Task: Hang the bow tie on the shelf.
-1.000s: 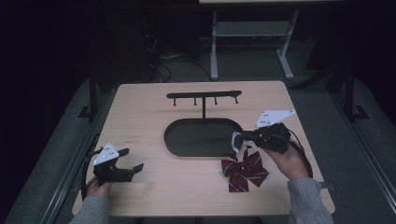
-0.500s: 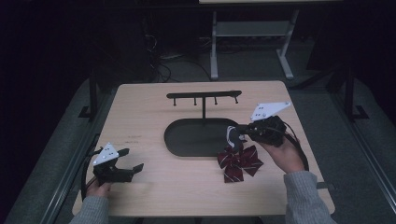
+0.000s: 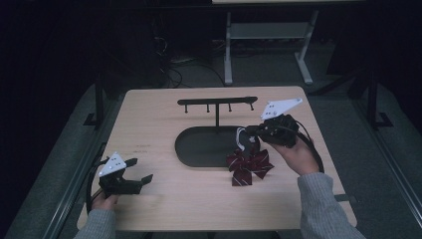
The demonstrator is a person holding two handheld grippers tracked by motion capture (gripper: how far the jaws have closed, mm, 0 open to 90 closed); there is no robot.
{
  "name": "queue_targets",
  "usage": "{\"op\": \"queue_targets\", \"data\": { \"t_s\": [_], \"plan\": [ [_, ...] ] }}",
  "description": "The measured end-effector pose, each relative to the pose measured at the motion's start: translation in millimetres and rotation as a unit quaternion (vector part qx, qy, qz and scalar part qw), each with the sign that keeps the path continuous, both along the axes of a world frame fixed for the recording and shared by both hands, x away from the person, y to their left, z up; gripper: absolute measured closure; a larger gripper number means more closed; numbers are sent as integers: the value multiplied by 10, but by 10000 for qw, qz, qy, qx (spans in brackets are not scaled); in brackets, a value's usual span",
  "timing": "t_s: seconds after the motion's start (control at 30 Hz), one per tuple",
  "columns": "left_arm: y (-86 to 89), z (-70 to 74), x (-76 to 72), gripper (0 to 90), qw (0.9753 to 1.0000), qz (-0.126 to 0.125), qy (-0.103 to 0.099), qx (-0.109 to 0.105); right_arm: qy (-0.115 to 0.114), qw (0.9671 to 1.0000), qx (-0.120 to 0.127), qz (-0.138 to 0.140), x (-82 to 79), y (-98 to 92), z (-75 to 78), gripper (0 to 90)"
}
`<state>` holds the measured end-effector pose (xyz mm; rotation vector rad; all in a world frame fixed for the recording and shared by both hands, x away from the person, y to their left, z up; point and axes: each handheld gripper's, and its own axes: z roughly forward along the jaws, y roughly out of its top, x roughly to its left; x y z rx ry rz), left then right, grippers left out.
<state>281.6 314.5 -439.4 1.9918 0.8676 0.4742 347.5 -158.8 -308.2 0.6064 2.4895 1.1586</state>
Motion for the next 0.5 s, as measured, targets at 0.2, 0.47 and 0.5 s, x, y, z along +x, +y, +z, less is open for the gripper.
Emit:
{"op": "queue_targets", "data": {
  "t_s": [0.2,0.47,0.5],
  "plan": [
    [-1,2,-3,130,10000,-10,-13,-4,33,10000,14,-10,58,25,23,884],
    [-1,1,-1,130,10000,-1,-18,-17,53,10000,17,22,143,80,61,884],
    [-1,1,-1,130,10000,-1,-18,-17,53,10000,17,22,143,80,61,884]
  ]
}}
